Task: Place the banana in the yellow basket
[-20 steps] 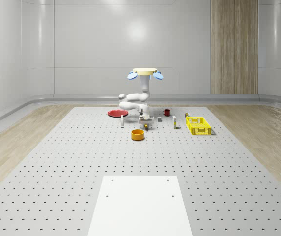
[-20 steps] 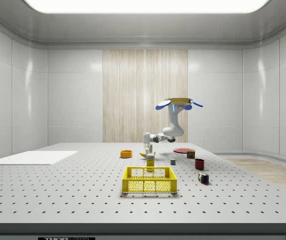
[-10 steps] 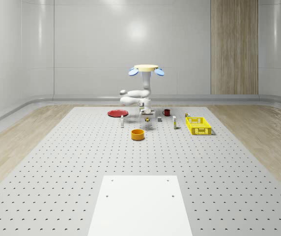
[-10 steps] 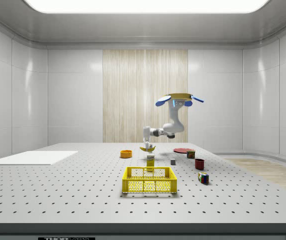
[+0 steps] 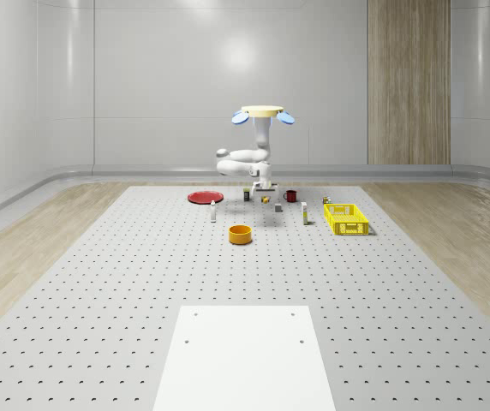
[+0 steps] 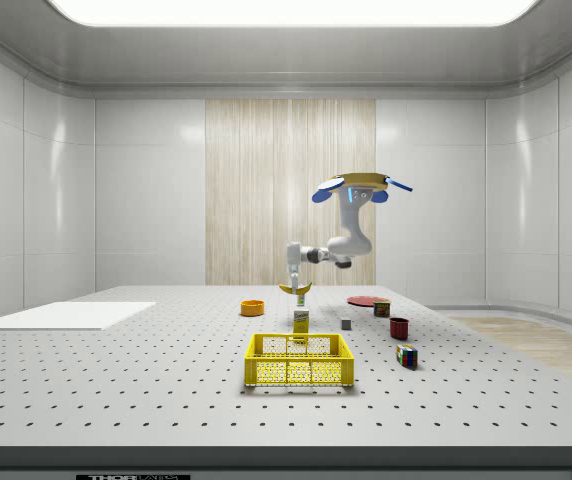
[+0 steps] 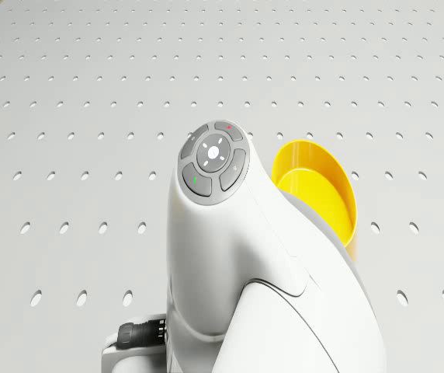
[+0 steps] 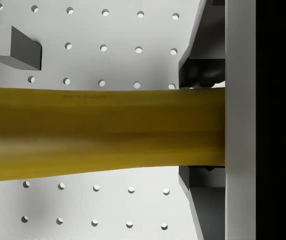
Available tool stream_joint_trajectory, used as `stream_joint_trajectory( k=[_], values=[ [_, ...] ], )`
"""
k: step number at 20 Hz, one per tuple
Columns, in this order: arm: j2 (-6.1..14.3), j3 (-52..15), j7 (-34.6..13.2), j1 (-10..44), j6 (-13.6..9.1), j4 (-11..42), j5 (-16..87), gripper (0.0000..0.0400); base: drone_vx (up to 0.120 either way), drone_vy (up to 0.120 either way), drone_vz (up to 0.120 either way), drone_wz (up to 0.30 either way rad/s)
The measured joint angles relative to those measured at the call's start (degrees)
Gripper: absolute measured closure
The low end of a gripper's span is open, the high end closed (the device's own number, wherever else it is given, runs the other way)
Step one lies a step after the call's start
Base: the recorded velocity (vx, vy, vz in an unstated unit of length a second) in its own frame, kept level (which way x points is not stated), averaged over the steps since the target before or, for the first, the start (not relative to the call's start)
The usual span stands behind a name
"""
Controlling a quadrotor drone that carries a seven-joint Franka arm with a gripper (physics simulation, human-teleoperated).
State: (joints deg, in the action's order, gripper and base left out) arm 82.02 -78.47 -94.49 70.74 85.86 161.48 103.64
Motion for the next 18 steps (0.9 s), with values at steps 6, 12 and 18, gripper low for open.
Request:
stream_joint_trajectory(
  k=[6,12,18],
  values=[
    [0.49,-0.11,-0.10,0.11,0.43,-0.01,-0.26,0.0207,0.000,0.120,0.120,0.000],
    [0.95,-0.18,-0.23,0.21,0.85,-0.03,-0.46,0.0207,0.000,0.120,0.020,0.000],
    [1.39,-0.24,-0.32,0.30,1.26,-0.05,-0.65,0.0207,0.000,0.120,0.000,0.000]
  ],
)
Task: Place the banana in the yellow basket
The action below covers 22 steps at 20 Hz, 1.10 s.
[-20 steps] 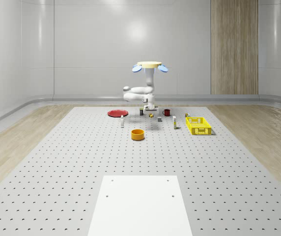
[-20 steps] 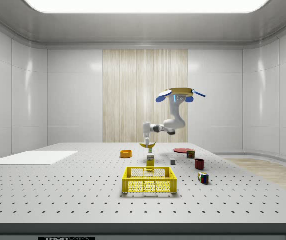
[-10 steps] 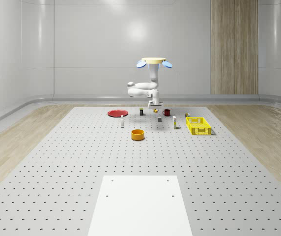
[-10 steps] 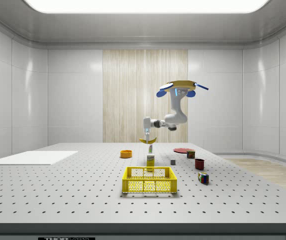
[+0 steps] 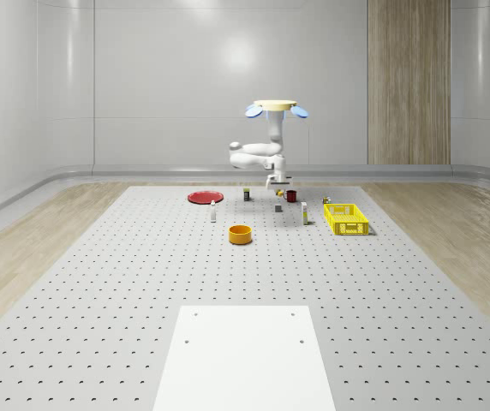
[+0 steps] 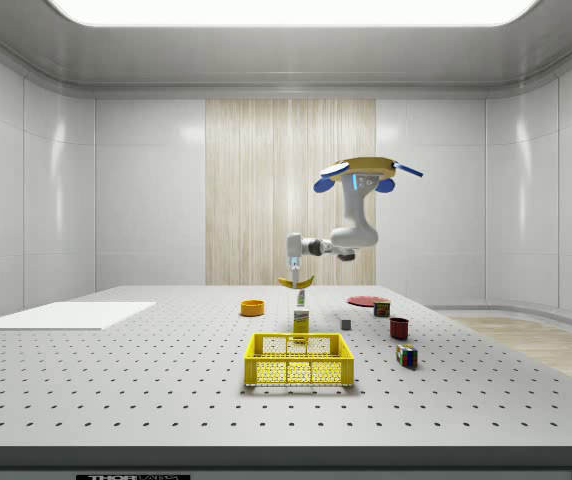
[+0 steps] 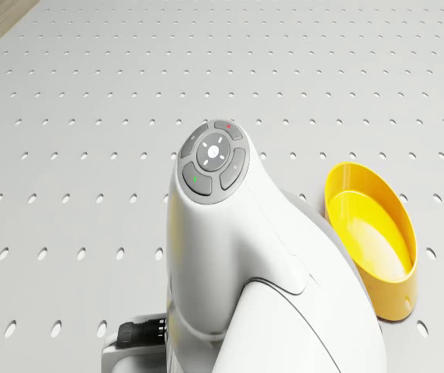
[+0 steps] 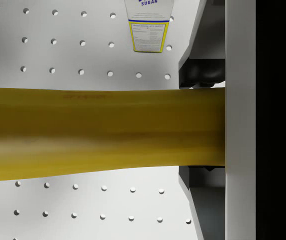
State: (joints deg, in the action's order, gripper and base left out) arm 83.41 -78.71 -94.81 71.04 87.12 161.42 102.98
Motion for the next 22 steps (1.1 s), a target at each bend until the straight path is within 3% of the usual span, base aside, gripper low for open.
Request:
stream_joint_trajectory(
  k=[22],
  values=[
    [1.38,-0.15,-0.22,0.29,1.27,-0.06,-0.57,0.0207,0.000,0.120,0.000,0.000]
  ],
)
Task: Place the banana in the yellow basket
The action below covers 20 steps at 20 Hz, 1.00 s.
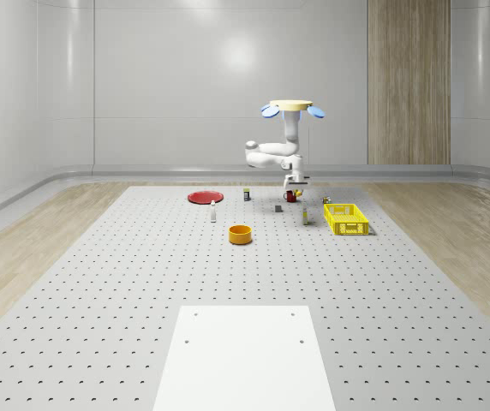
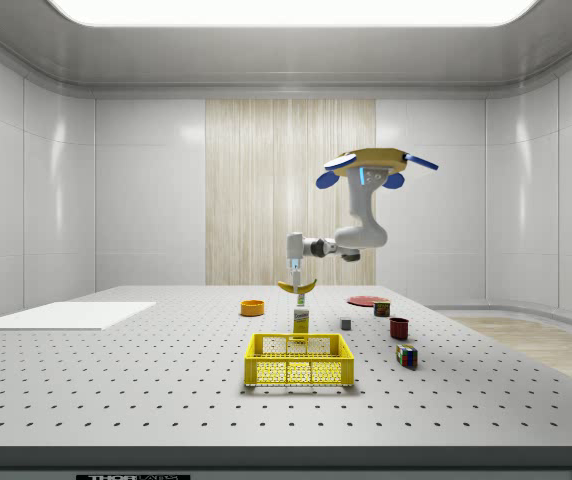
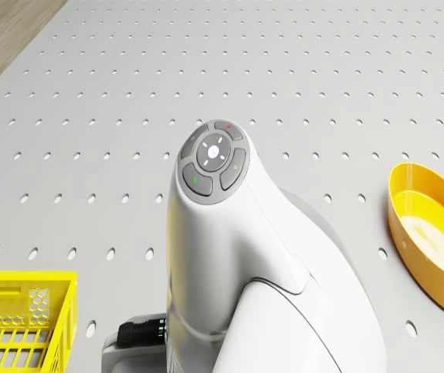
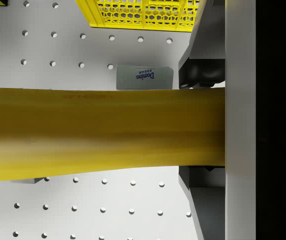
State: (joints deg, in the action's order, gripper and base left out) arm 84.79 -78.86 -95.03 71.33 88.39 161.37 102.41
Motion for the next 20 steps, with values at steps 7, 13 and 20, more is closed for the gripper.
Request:
stream_joint_trajectory(
  k=[7,13,20],
  values=[
    [0.37,-0.04,-0.05,0.08,0.34,-0.01,-0.15,0.0207,0.000,0.120,0.000,0.000],
    [0.66,-0.07,-0.09,0.14,0.61,-0.03,-0.27,0.0207,0.000,0.120,0.000,0.000],
    [0.97,-0.10,-0.13,0.20,0.90,-0.04,-0.40,0.0207,0.000,0.120,-0.046,0.000]
  ],
)
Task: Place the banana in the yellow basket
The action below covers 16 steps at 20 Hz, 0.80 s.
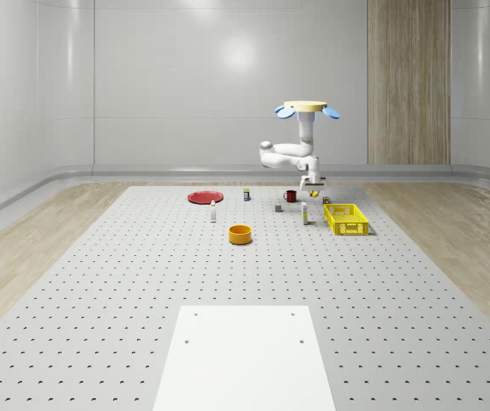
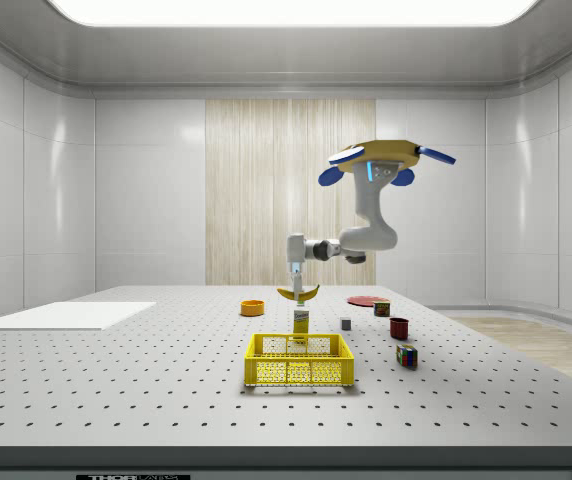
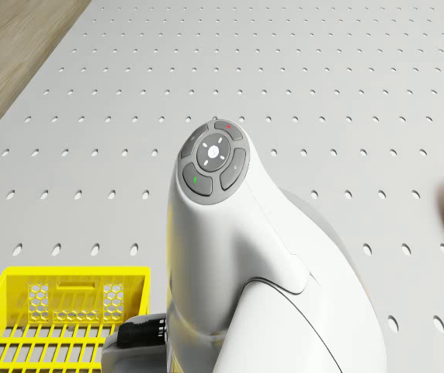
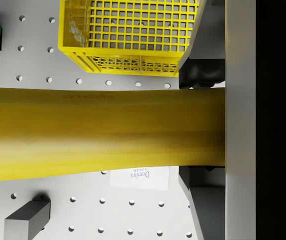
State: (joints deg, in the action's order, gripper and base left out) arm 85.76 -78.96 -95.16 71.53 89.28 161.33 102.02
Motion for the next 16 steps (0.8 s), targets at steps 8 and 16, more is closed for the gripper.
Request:
stream_joint_trajectory(
  k=[8,16],
  values=[
    [0.32,-0.03,-0.04,0.07,0.30,-0.01,-0.13,0.0207,0.000,0.120,-0.075,0.000],
    [0.62,-0.06,-0.08,0.13,0.57,-0.02,-0.25,0.0207,0.000,0.120,-0.045,0.000]
  ],
)
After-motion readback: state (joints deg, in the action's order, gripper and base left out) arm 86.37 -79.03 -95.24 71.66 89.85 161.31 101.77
